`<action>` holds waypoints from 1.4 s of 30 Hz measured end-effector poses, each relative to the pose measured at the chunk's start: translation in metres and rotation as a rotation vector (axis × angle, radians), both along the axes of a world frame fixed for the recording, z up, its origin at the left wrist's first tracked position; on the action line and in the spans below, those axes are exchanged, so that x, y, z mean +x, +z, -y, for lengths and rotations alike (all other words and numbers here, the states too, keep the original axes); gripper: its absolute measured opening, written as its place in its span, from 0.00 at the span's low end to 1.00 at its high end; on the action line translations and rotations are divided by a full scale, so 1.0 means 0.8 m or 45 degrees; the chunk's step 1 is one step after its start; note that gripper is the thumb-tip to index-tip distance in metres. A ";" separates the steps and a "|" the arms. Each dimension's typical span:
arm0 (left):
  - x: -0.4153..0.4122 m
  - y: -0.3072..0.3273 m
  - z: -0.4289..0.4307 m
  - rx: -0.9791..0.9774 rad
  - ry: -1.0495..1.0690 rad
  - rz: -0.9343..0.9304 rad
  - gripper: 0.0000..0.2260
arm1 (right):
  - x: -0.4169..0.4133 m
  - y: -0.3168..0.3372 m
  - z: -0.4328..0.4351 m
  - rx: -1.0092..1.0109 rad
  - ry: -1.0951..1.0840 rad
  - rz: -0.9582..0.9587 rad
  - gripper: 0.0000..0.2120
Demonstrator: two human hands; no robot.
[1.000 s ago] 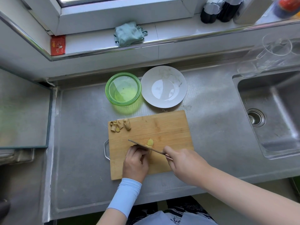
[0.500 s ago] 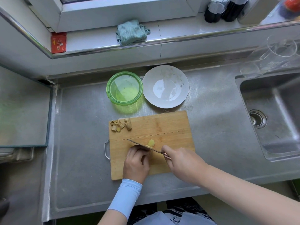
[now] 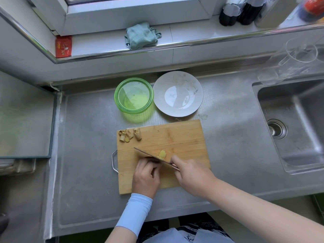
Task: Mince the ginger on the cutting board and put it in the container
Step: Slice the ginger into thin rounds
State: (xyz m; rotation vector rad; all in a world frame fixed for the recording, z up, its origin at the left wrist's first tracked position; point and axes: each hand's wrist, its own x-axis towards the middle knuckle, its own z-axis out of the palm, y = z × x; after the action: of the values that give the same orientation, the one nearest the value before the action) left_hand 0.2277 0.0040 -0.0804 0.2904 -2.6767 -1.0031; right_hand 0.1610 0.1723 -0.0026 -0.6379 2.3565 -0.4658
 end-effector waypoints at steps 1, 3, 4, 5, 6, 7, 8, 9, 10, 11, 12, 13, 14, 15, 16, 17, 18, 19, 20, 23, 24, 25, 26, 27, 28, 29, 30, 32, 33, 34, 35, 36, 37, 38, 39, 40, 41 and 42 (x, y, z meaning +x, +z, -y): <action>0.000 -0.001 0.000 -0.004 0.009 0.009 0.07 | 0.004 0.002 -0.003 -0.005 -0.011 -0.007 0.06; 0.000 -0.002 0.000 -0.003 0.018 0.020 0.10 | 0.011 0.006 -0.009 -0.012 -0.008 -0.037 0.04; 0.000 -0.003 0.000 -0.004 0.017 0.020 0.11 | 0.013 0.008 -0.012 -0.016 -0.003 -0.058 0.04; 0.000 -0.004 0.000 -0.008 0.018 0.020 0.12 | 0.014 0.009 -0.015 -0.017 0.002 -0.075 0.04; 0.001 -0.004 0.000 -0.012 0.021 0.023 0.12 | 0.014 0.010 -0.017 -0.016 0.008 -0.087 0.04; 0.001 -0.004 0.001 -0.016 0.023 0.027 0.12 | 0.014 0.010 -0.020 -0.008 0.016 -0.090 0.05; 0.001 -0.005 0.001 -0.018 0.022 0.028 0.13 | 0.014 0.010 -0.022 0.001 0.025 -0.088 0.05; 0.001 -0.004 0.001 -0.017 0.019 0.027 0.13 | 0.014 0.009 -0.023 0.012 0.035 -0.083 0.05; 0.001 -0.003 0.000 -0.013 0.015 0.025 0.13 | 0.014 0.009 -0.025 0.023 0.043 -0.078 0.05; 0.001 -0.003 0.001 -0.010 0.013 0.023 0.13 | 0.014 0.010 -0.026 0.030 0.047 -0.078 0.05; 0.001 -0.003 0.001 -0.009 0.010 0.023 0.12 | 0.014 0.011 -0.028 0.036 0.049 -0.079 0.05; 0.001 -0.003 0.001 -0.009 0.008 0.022 0.12 | 0.014 0.012 -0.029 0.036 0.050 -0.082 0.04; 0.001 -0.003 0.001 -0.007 0.006 0.023 0.12 | 0.014 0.013 -0.031 0.032 0.052 -0.085 0.04; 0.001 -0.003 0.001 -0.005 0.004 0.025 0.11 | 0.014 0.013 -0.032 0.027 0.058 -0.089 0.04; 0.002 -0.002 0.001 -0.001 0.003 0.027 0.11 | 0.014 0.013 -0.033 0.026 0.068 -0.093 0.03; 0.002 -0.002 0.000 0.003 0.003 0.029 0.11 | 0.014 0.012 -0.033 0.027 0.075 -0.091 0.02; 0.002 -0.002 0.000 0.006 0.002 0.029 0.11 | 0.014 0.011 -0.034 0.028 0.077 -0.088 0.01; 0.002 -0.002 0.001 0.009 0.000 0.029 0.11 | 0.013 0.009 -0.034 0.031 0.075 -0.085 0.01; 0.002 -0.002 0.001 0.012 -0.002 0.029 0.11 | 0.012 0.008 -0.034 0.039 0.075 -0.080 0.01; 0.001 -0.002 0.001 0.013 -0.004 0.032 0.12 | 0.010 0.006 -0.034 0.057 0.077 -0.064 0.03; 0.001 -0.003 0.002 0.013 -0.005 0.029 0.11 | 0.010 0.007 -0.033 0.056 0.075 -0.058 0.03; 0.002 -0.003 0.002 0.012 -0.007 0.026 0.11 | 0.008 0.007 -0.032 0.059 0.078 -0.053 0.03; 0.002 -0.003 0.003 0.011 -0.012 0.024 0.11 | 0.007 0.007 -0.031 0.064 0.084 -0.047 0.03; 0.002 -0.004 0.003 0.008 -0.017 0.020 0.10 | 0.005 0.007 -0.030 0.067 0.086 -0.036 0.02; 0.001 -0.004 0.003 0.006 -0.022 0.013 0.09 | 0.003 0.007 -0.030 0.070 0.083 -0.022 0.02; 0.001 -0.004 0.003 0.007 -0.023 0.002 0.08 | 0.001 0.008 -0.030 0.073 0.078 -0.010 0.02; 0.001 -0.004 0.003 0.012 -0.020 -0.007 0.07 | 0.000 0.009 -0.030 0.077 0.075 0.000 0.03; 0.002 -0.005 0.002 0.026 -0.010 -0.014 0.06 | -0.003 0.010 -0.030 0.081 0.081 0.008 0.03; 0.002 -0.006 0.003 0.031 -0.007 -0.015 0.06 | -0.003 0.011 -0.029 0.081 0.086 0.008 0.03; 0.002 -0.006 0.003 0.034 -0.005 -0.014 0.06 | -0.004 0.011 -0.028 0.082 0.092 0.008 0.03; 0.002 -0.007 0.003 0.034 -0.004 -0.012 0.06 | -0.004 0.011 -0.027 0.086 0.097 0.007 0.03; 0.002 -0.007 0.003 0.035 -0.002 -0.012 0.06 | -0.005 0.010 -0.026 0.086 0.099 0.005 0.03; 0.002 -0.007 0.003 0.034 0.001 -0.018 0.05 | -0.006 0.010 -0.024 0.084 0.099 0.007 0.03; 0.002 -0.007 0.002 0.034 0.003 -0.027 0.05 | -0.006 0.008 -0.023 0.082 0.102 0.009 0.03; 0.002 -0.007 0.002 0.034 0.004 -0.035 0.04 | -0.006 0.007 -0.022 0.081 0.103 0.012 0.03; 0.002 -0.008 0.002 0.035 0.005 -0.037 0.04 | -0.006 0.005 -0.021 0.077 0.099 0.015 0.02; 0.001 -0.008 0.002 0.036 0.006 -0.035 0.04 | -0.005 0.004 -0.021 0.073 0.093 0.018 0.02; 0.002 -0.009 0.002 0.037 0.007 -0.032 0.04 | -0.005 0.003 -0.021 0.069 0.087 0.020 0.02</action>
State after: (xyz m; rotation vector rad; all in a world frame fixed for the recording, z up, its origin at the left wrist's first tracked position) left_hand 0.2289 0.0021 -0.0877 0.2888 -2.6390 -1.0380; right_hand 0.1572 0.1894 -0.0001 -0.6842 2.3166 -0.3740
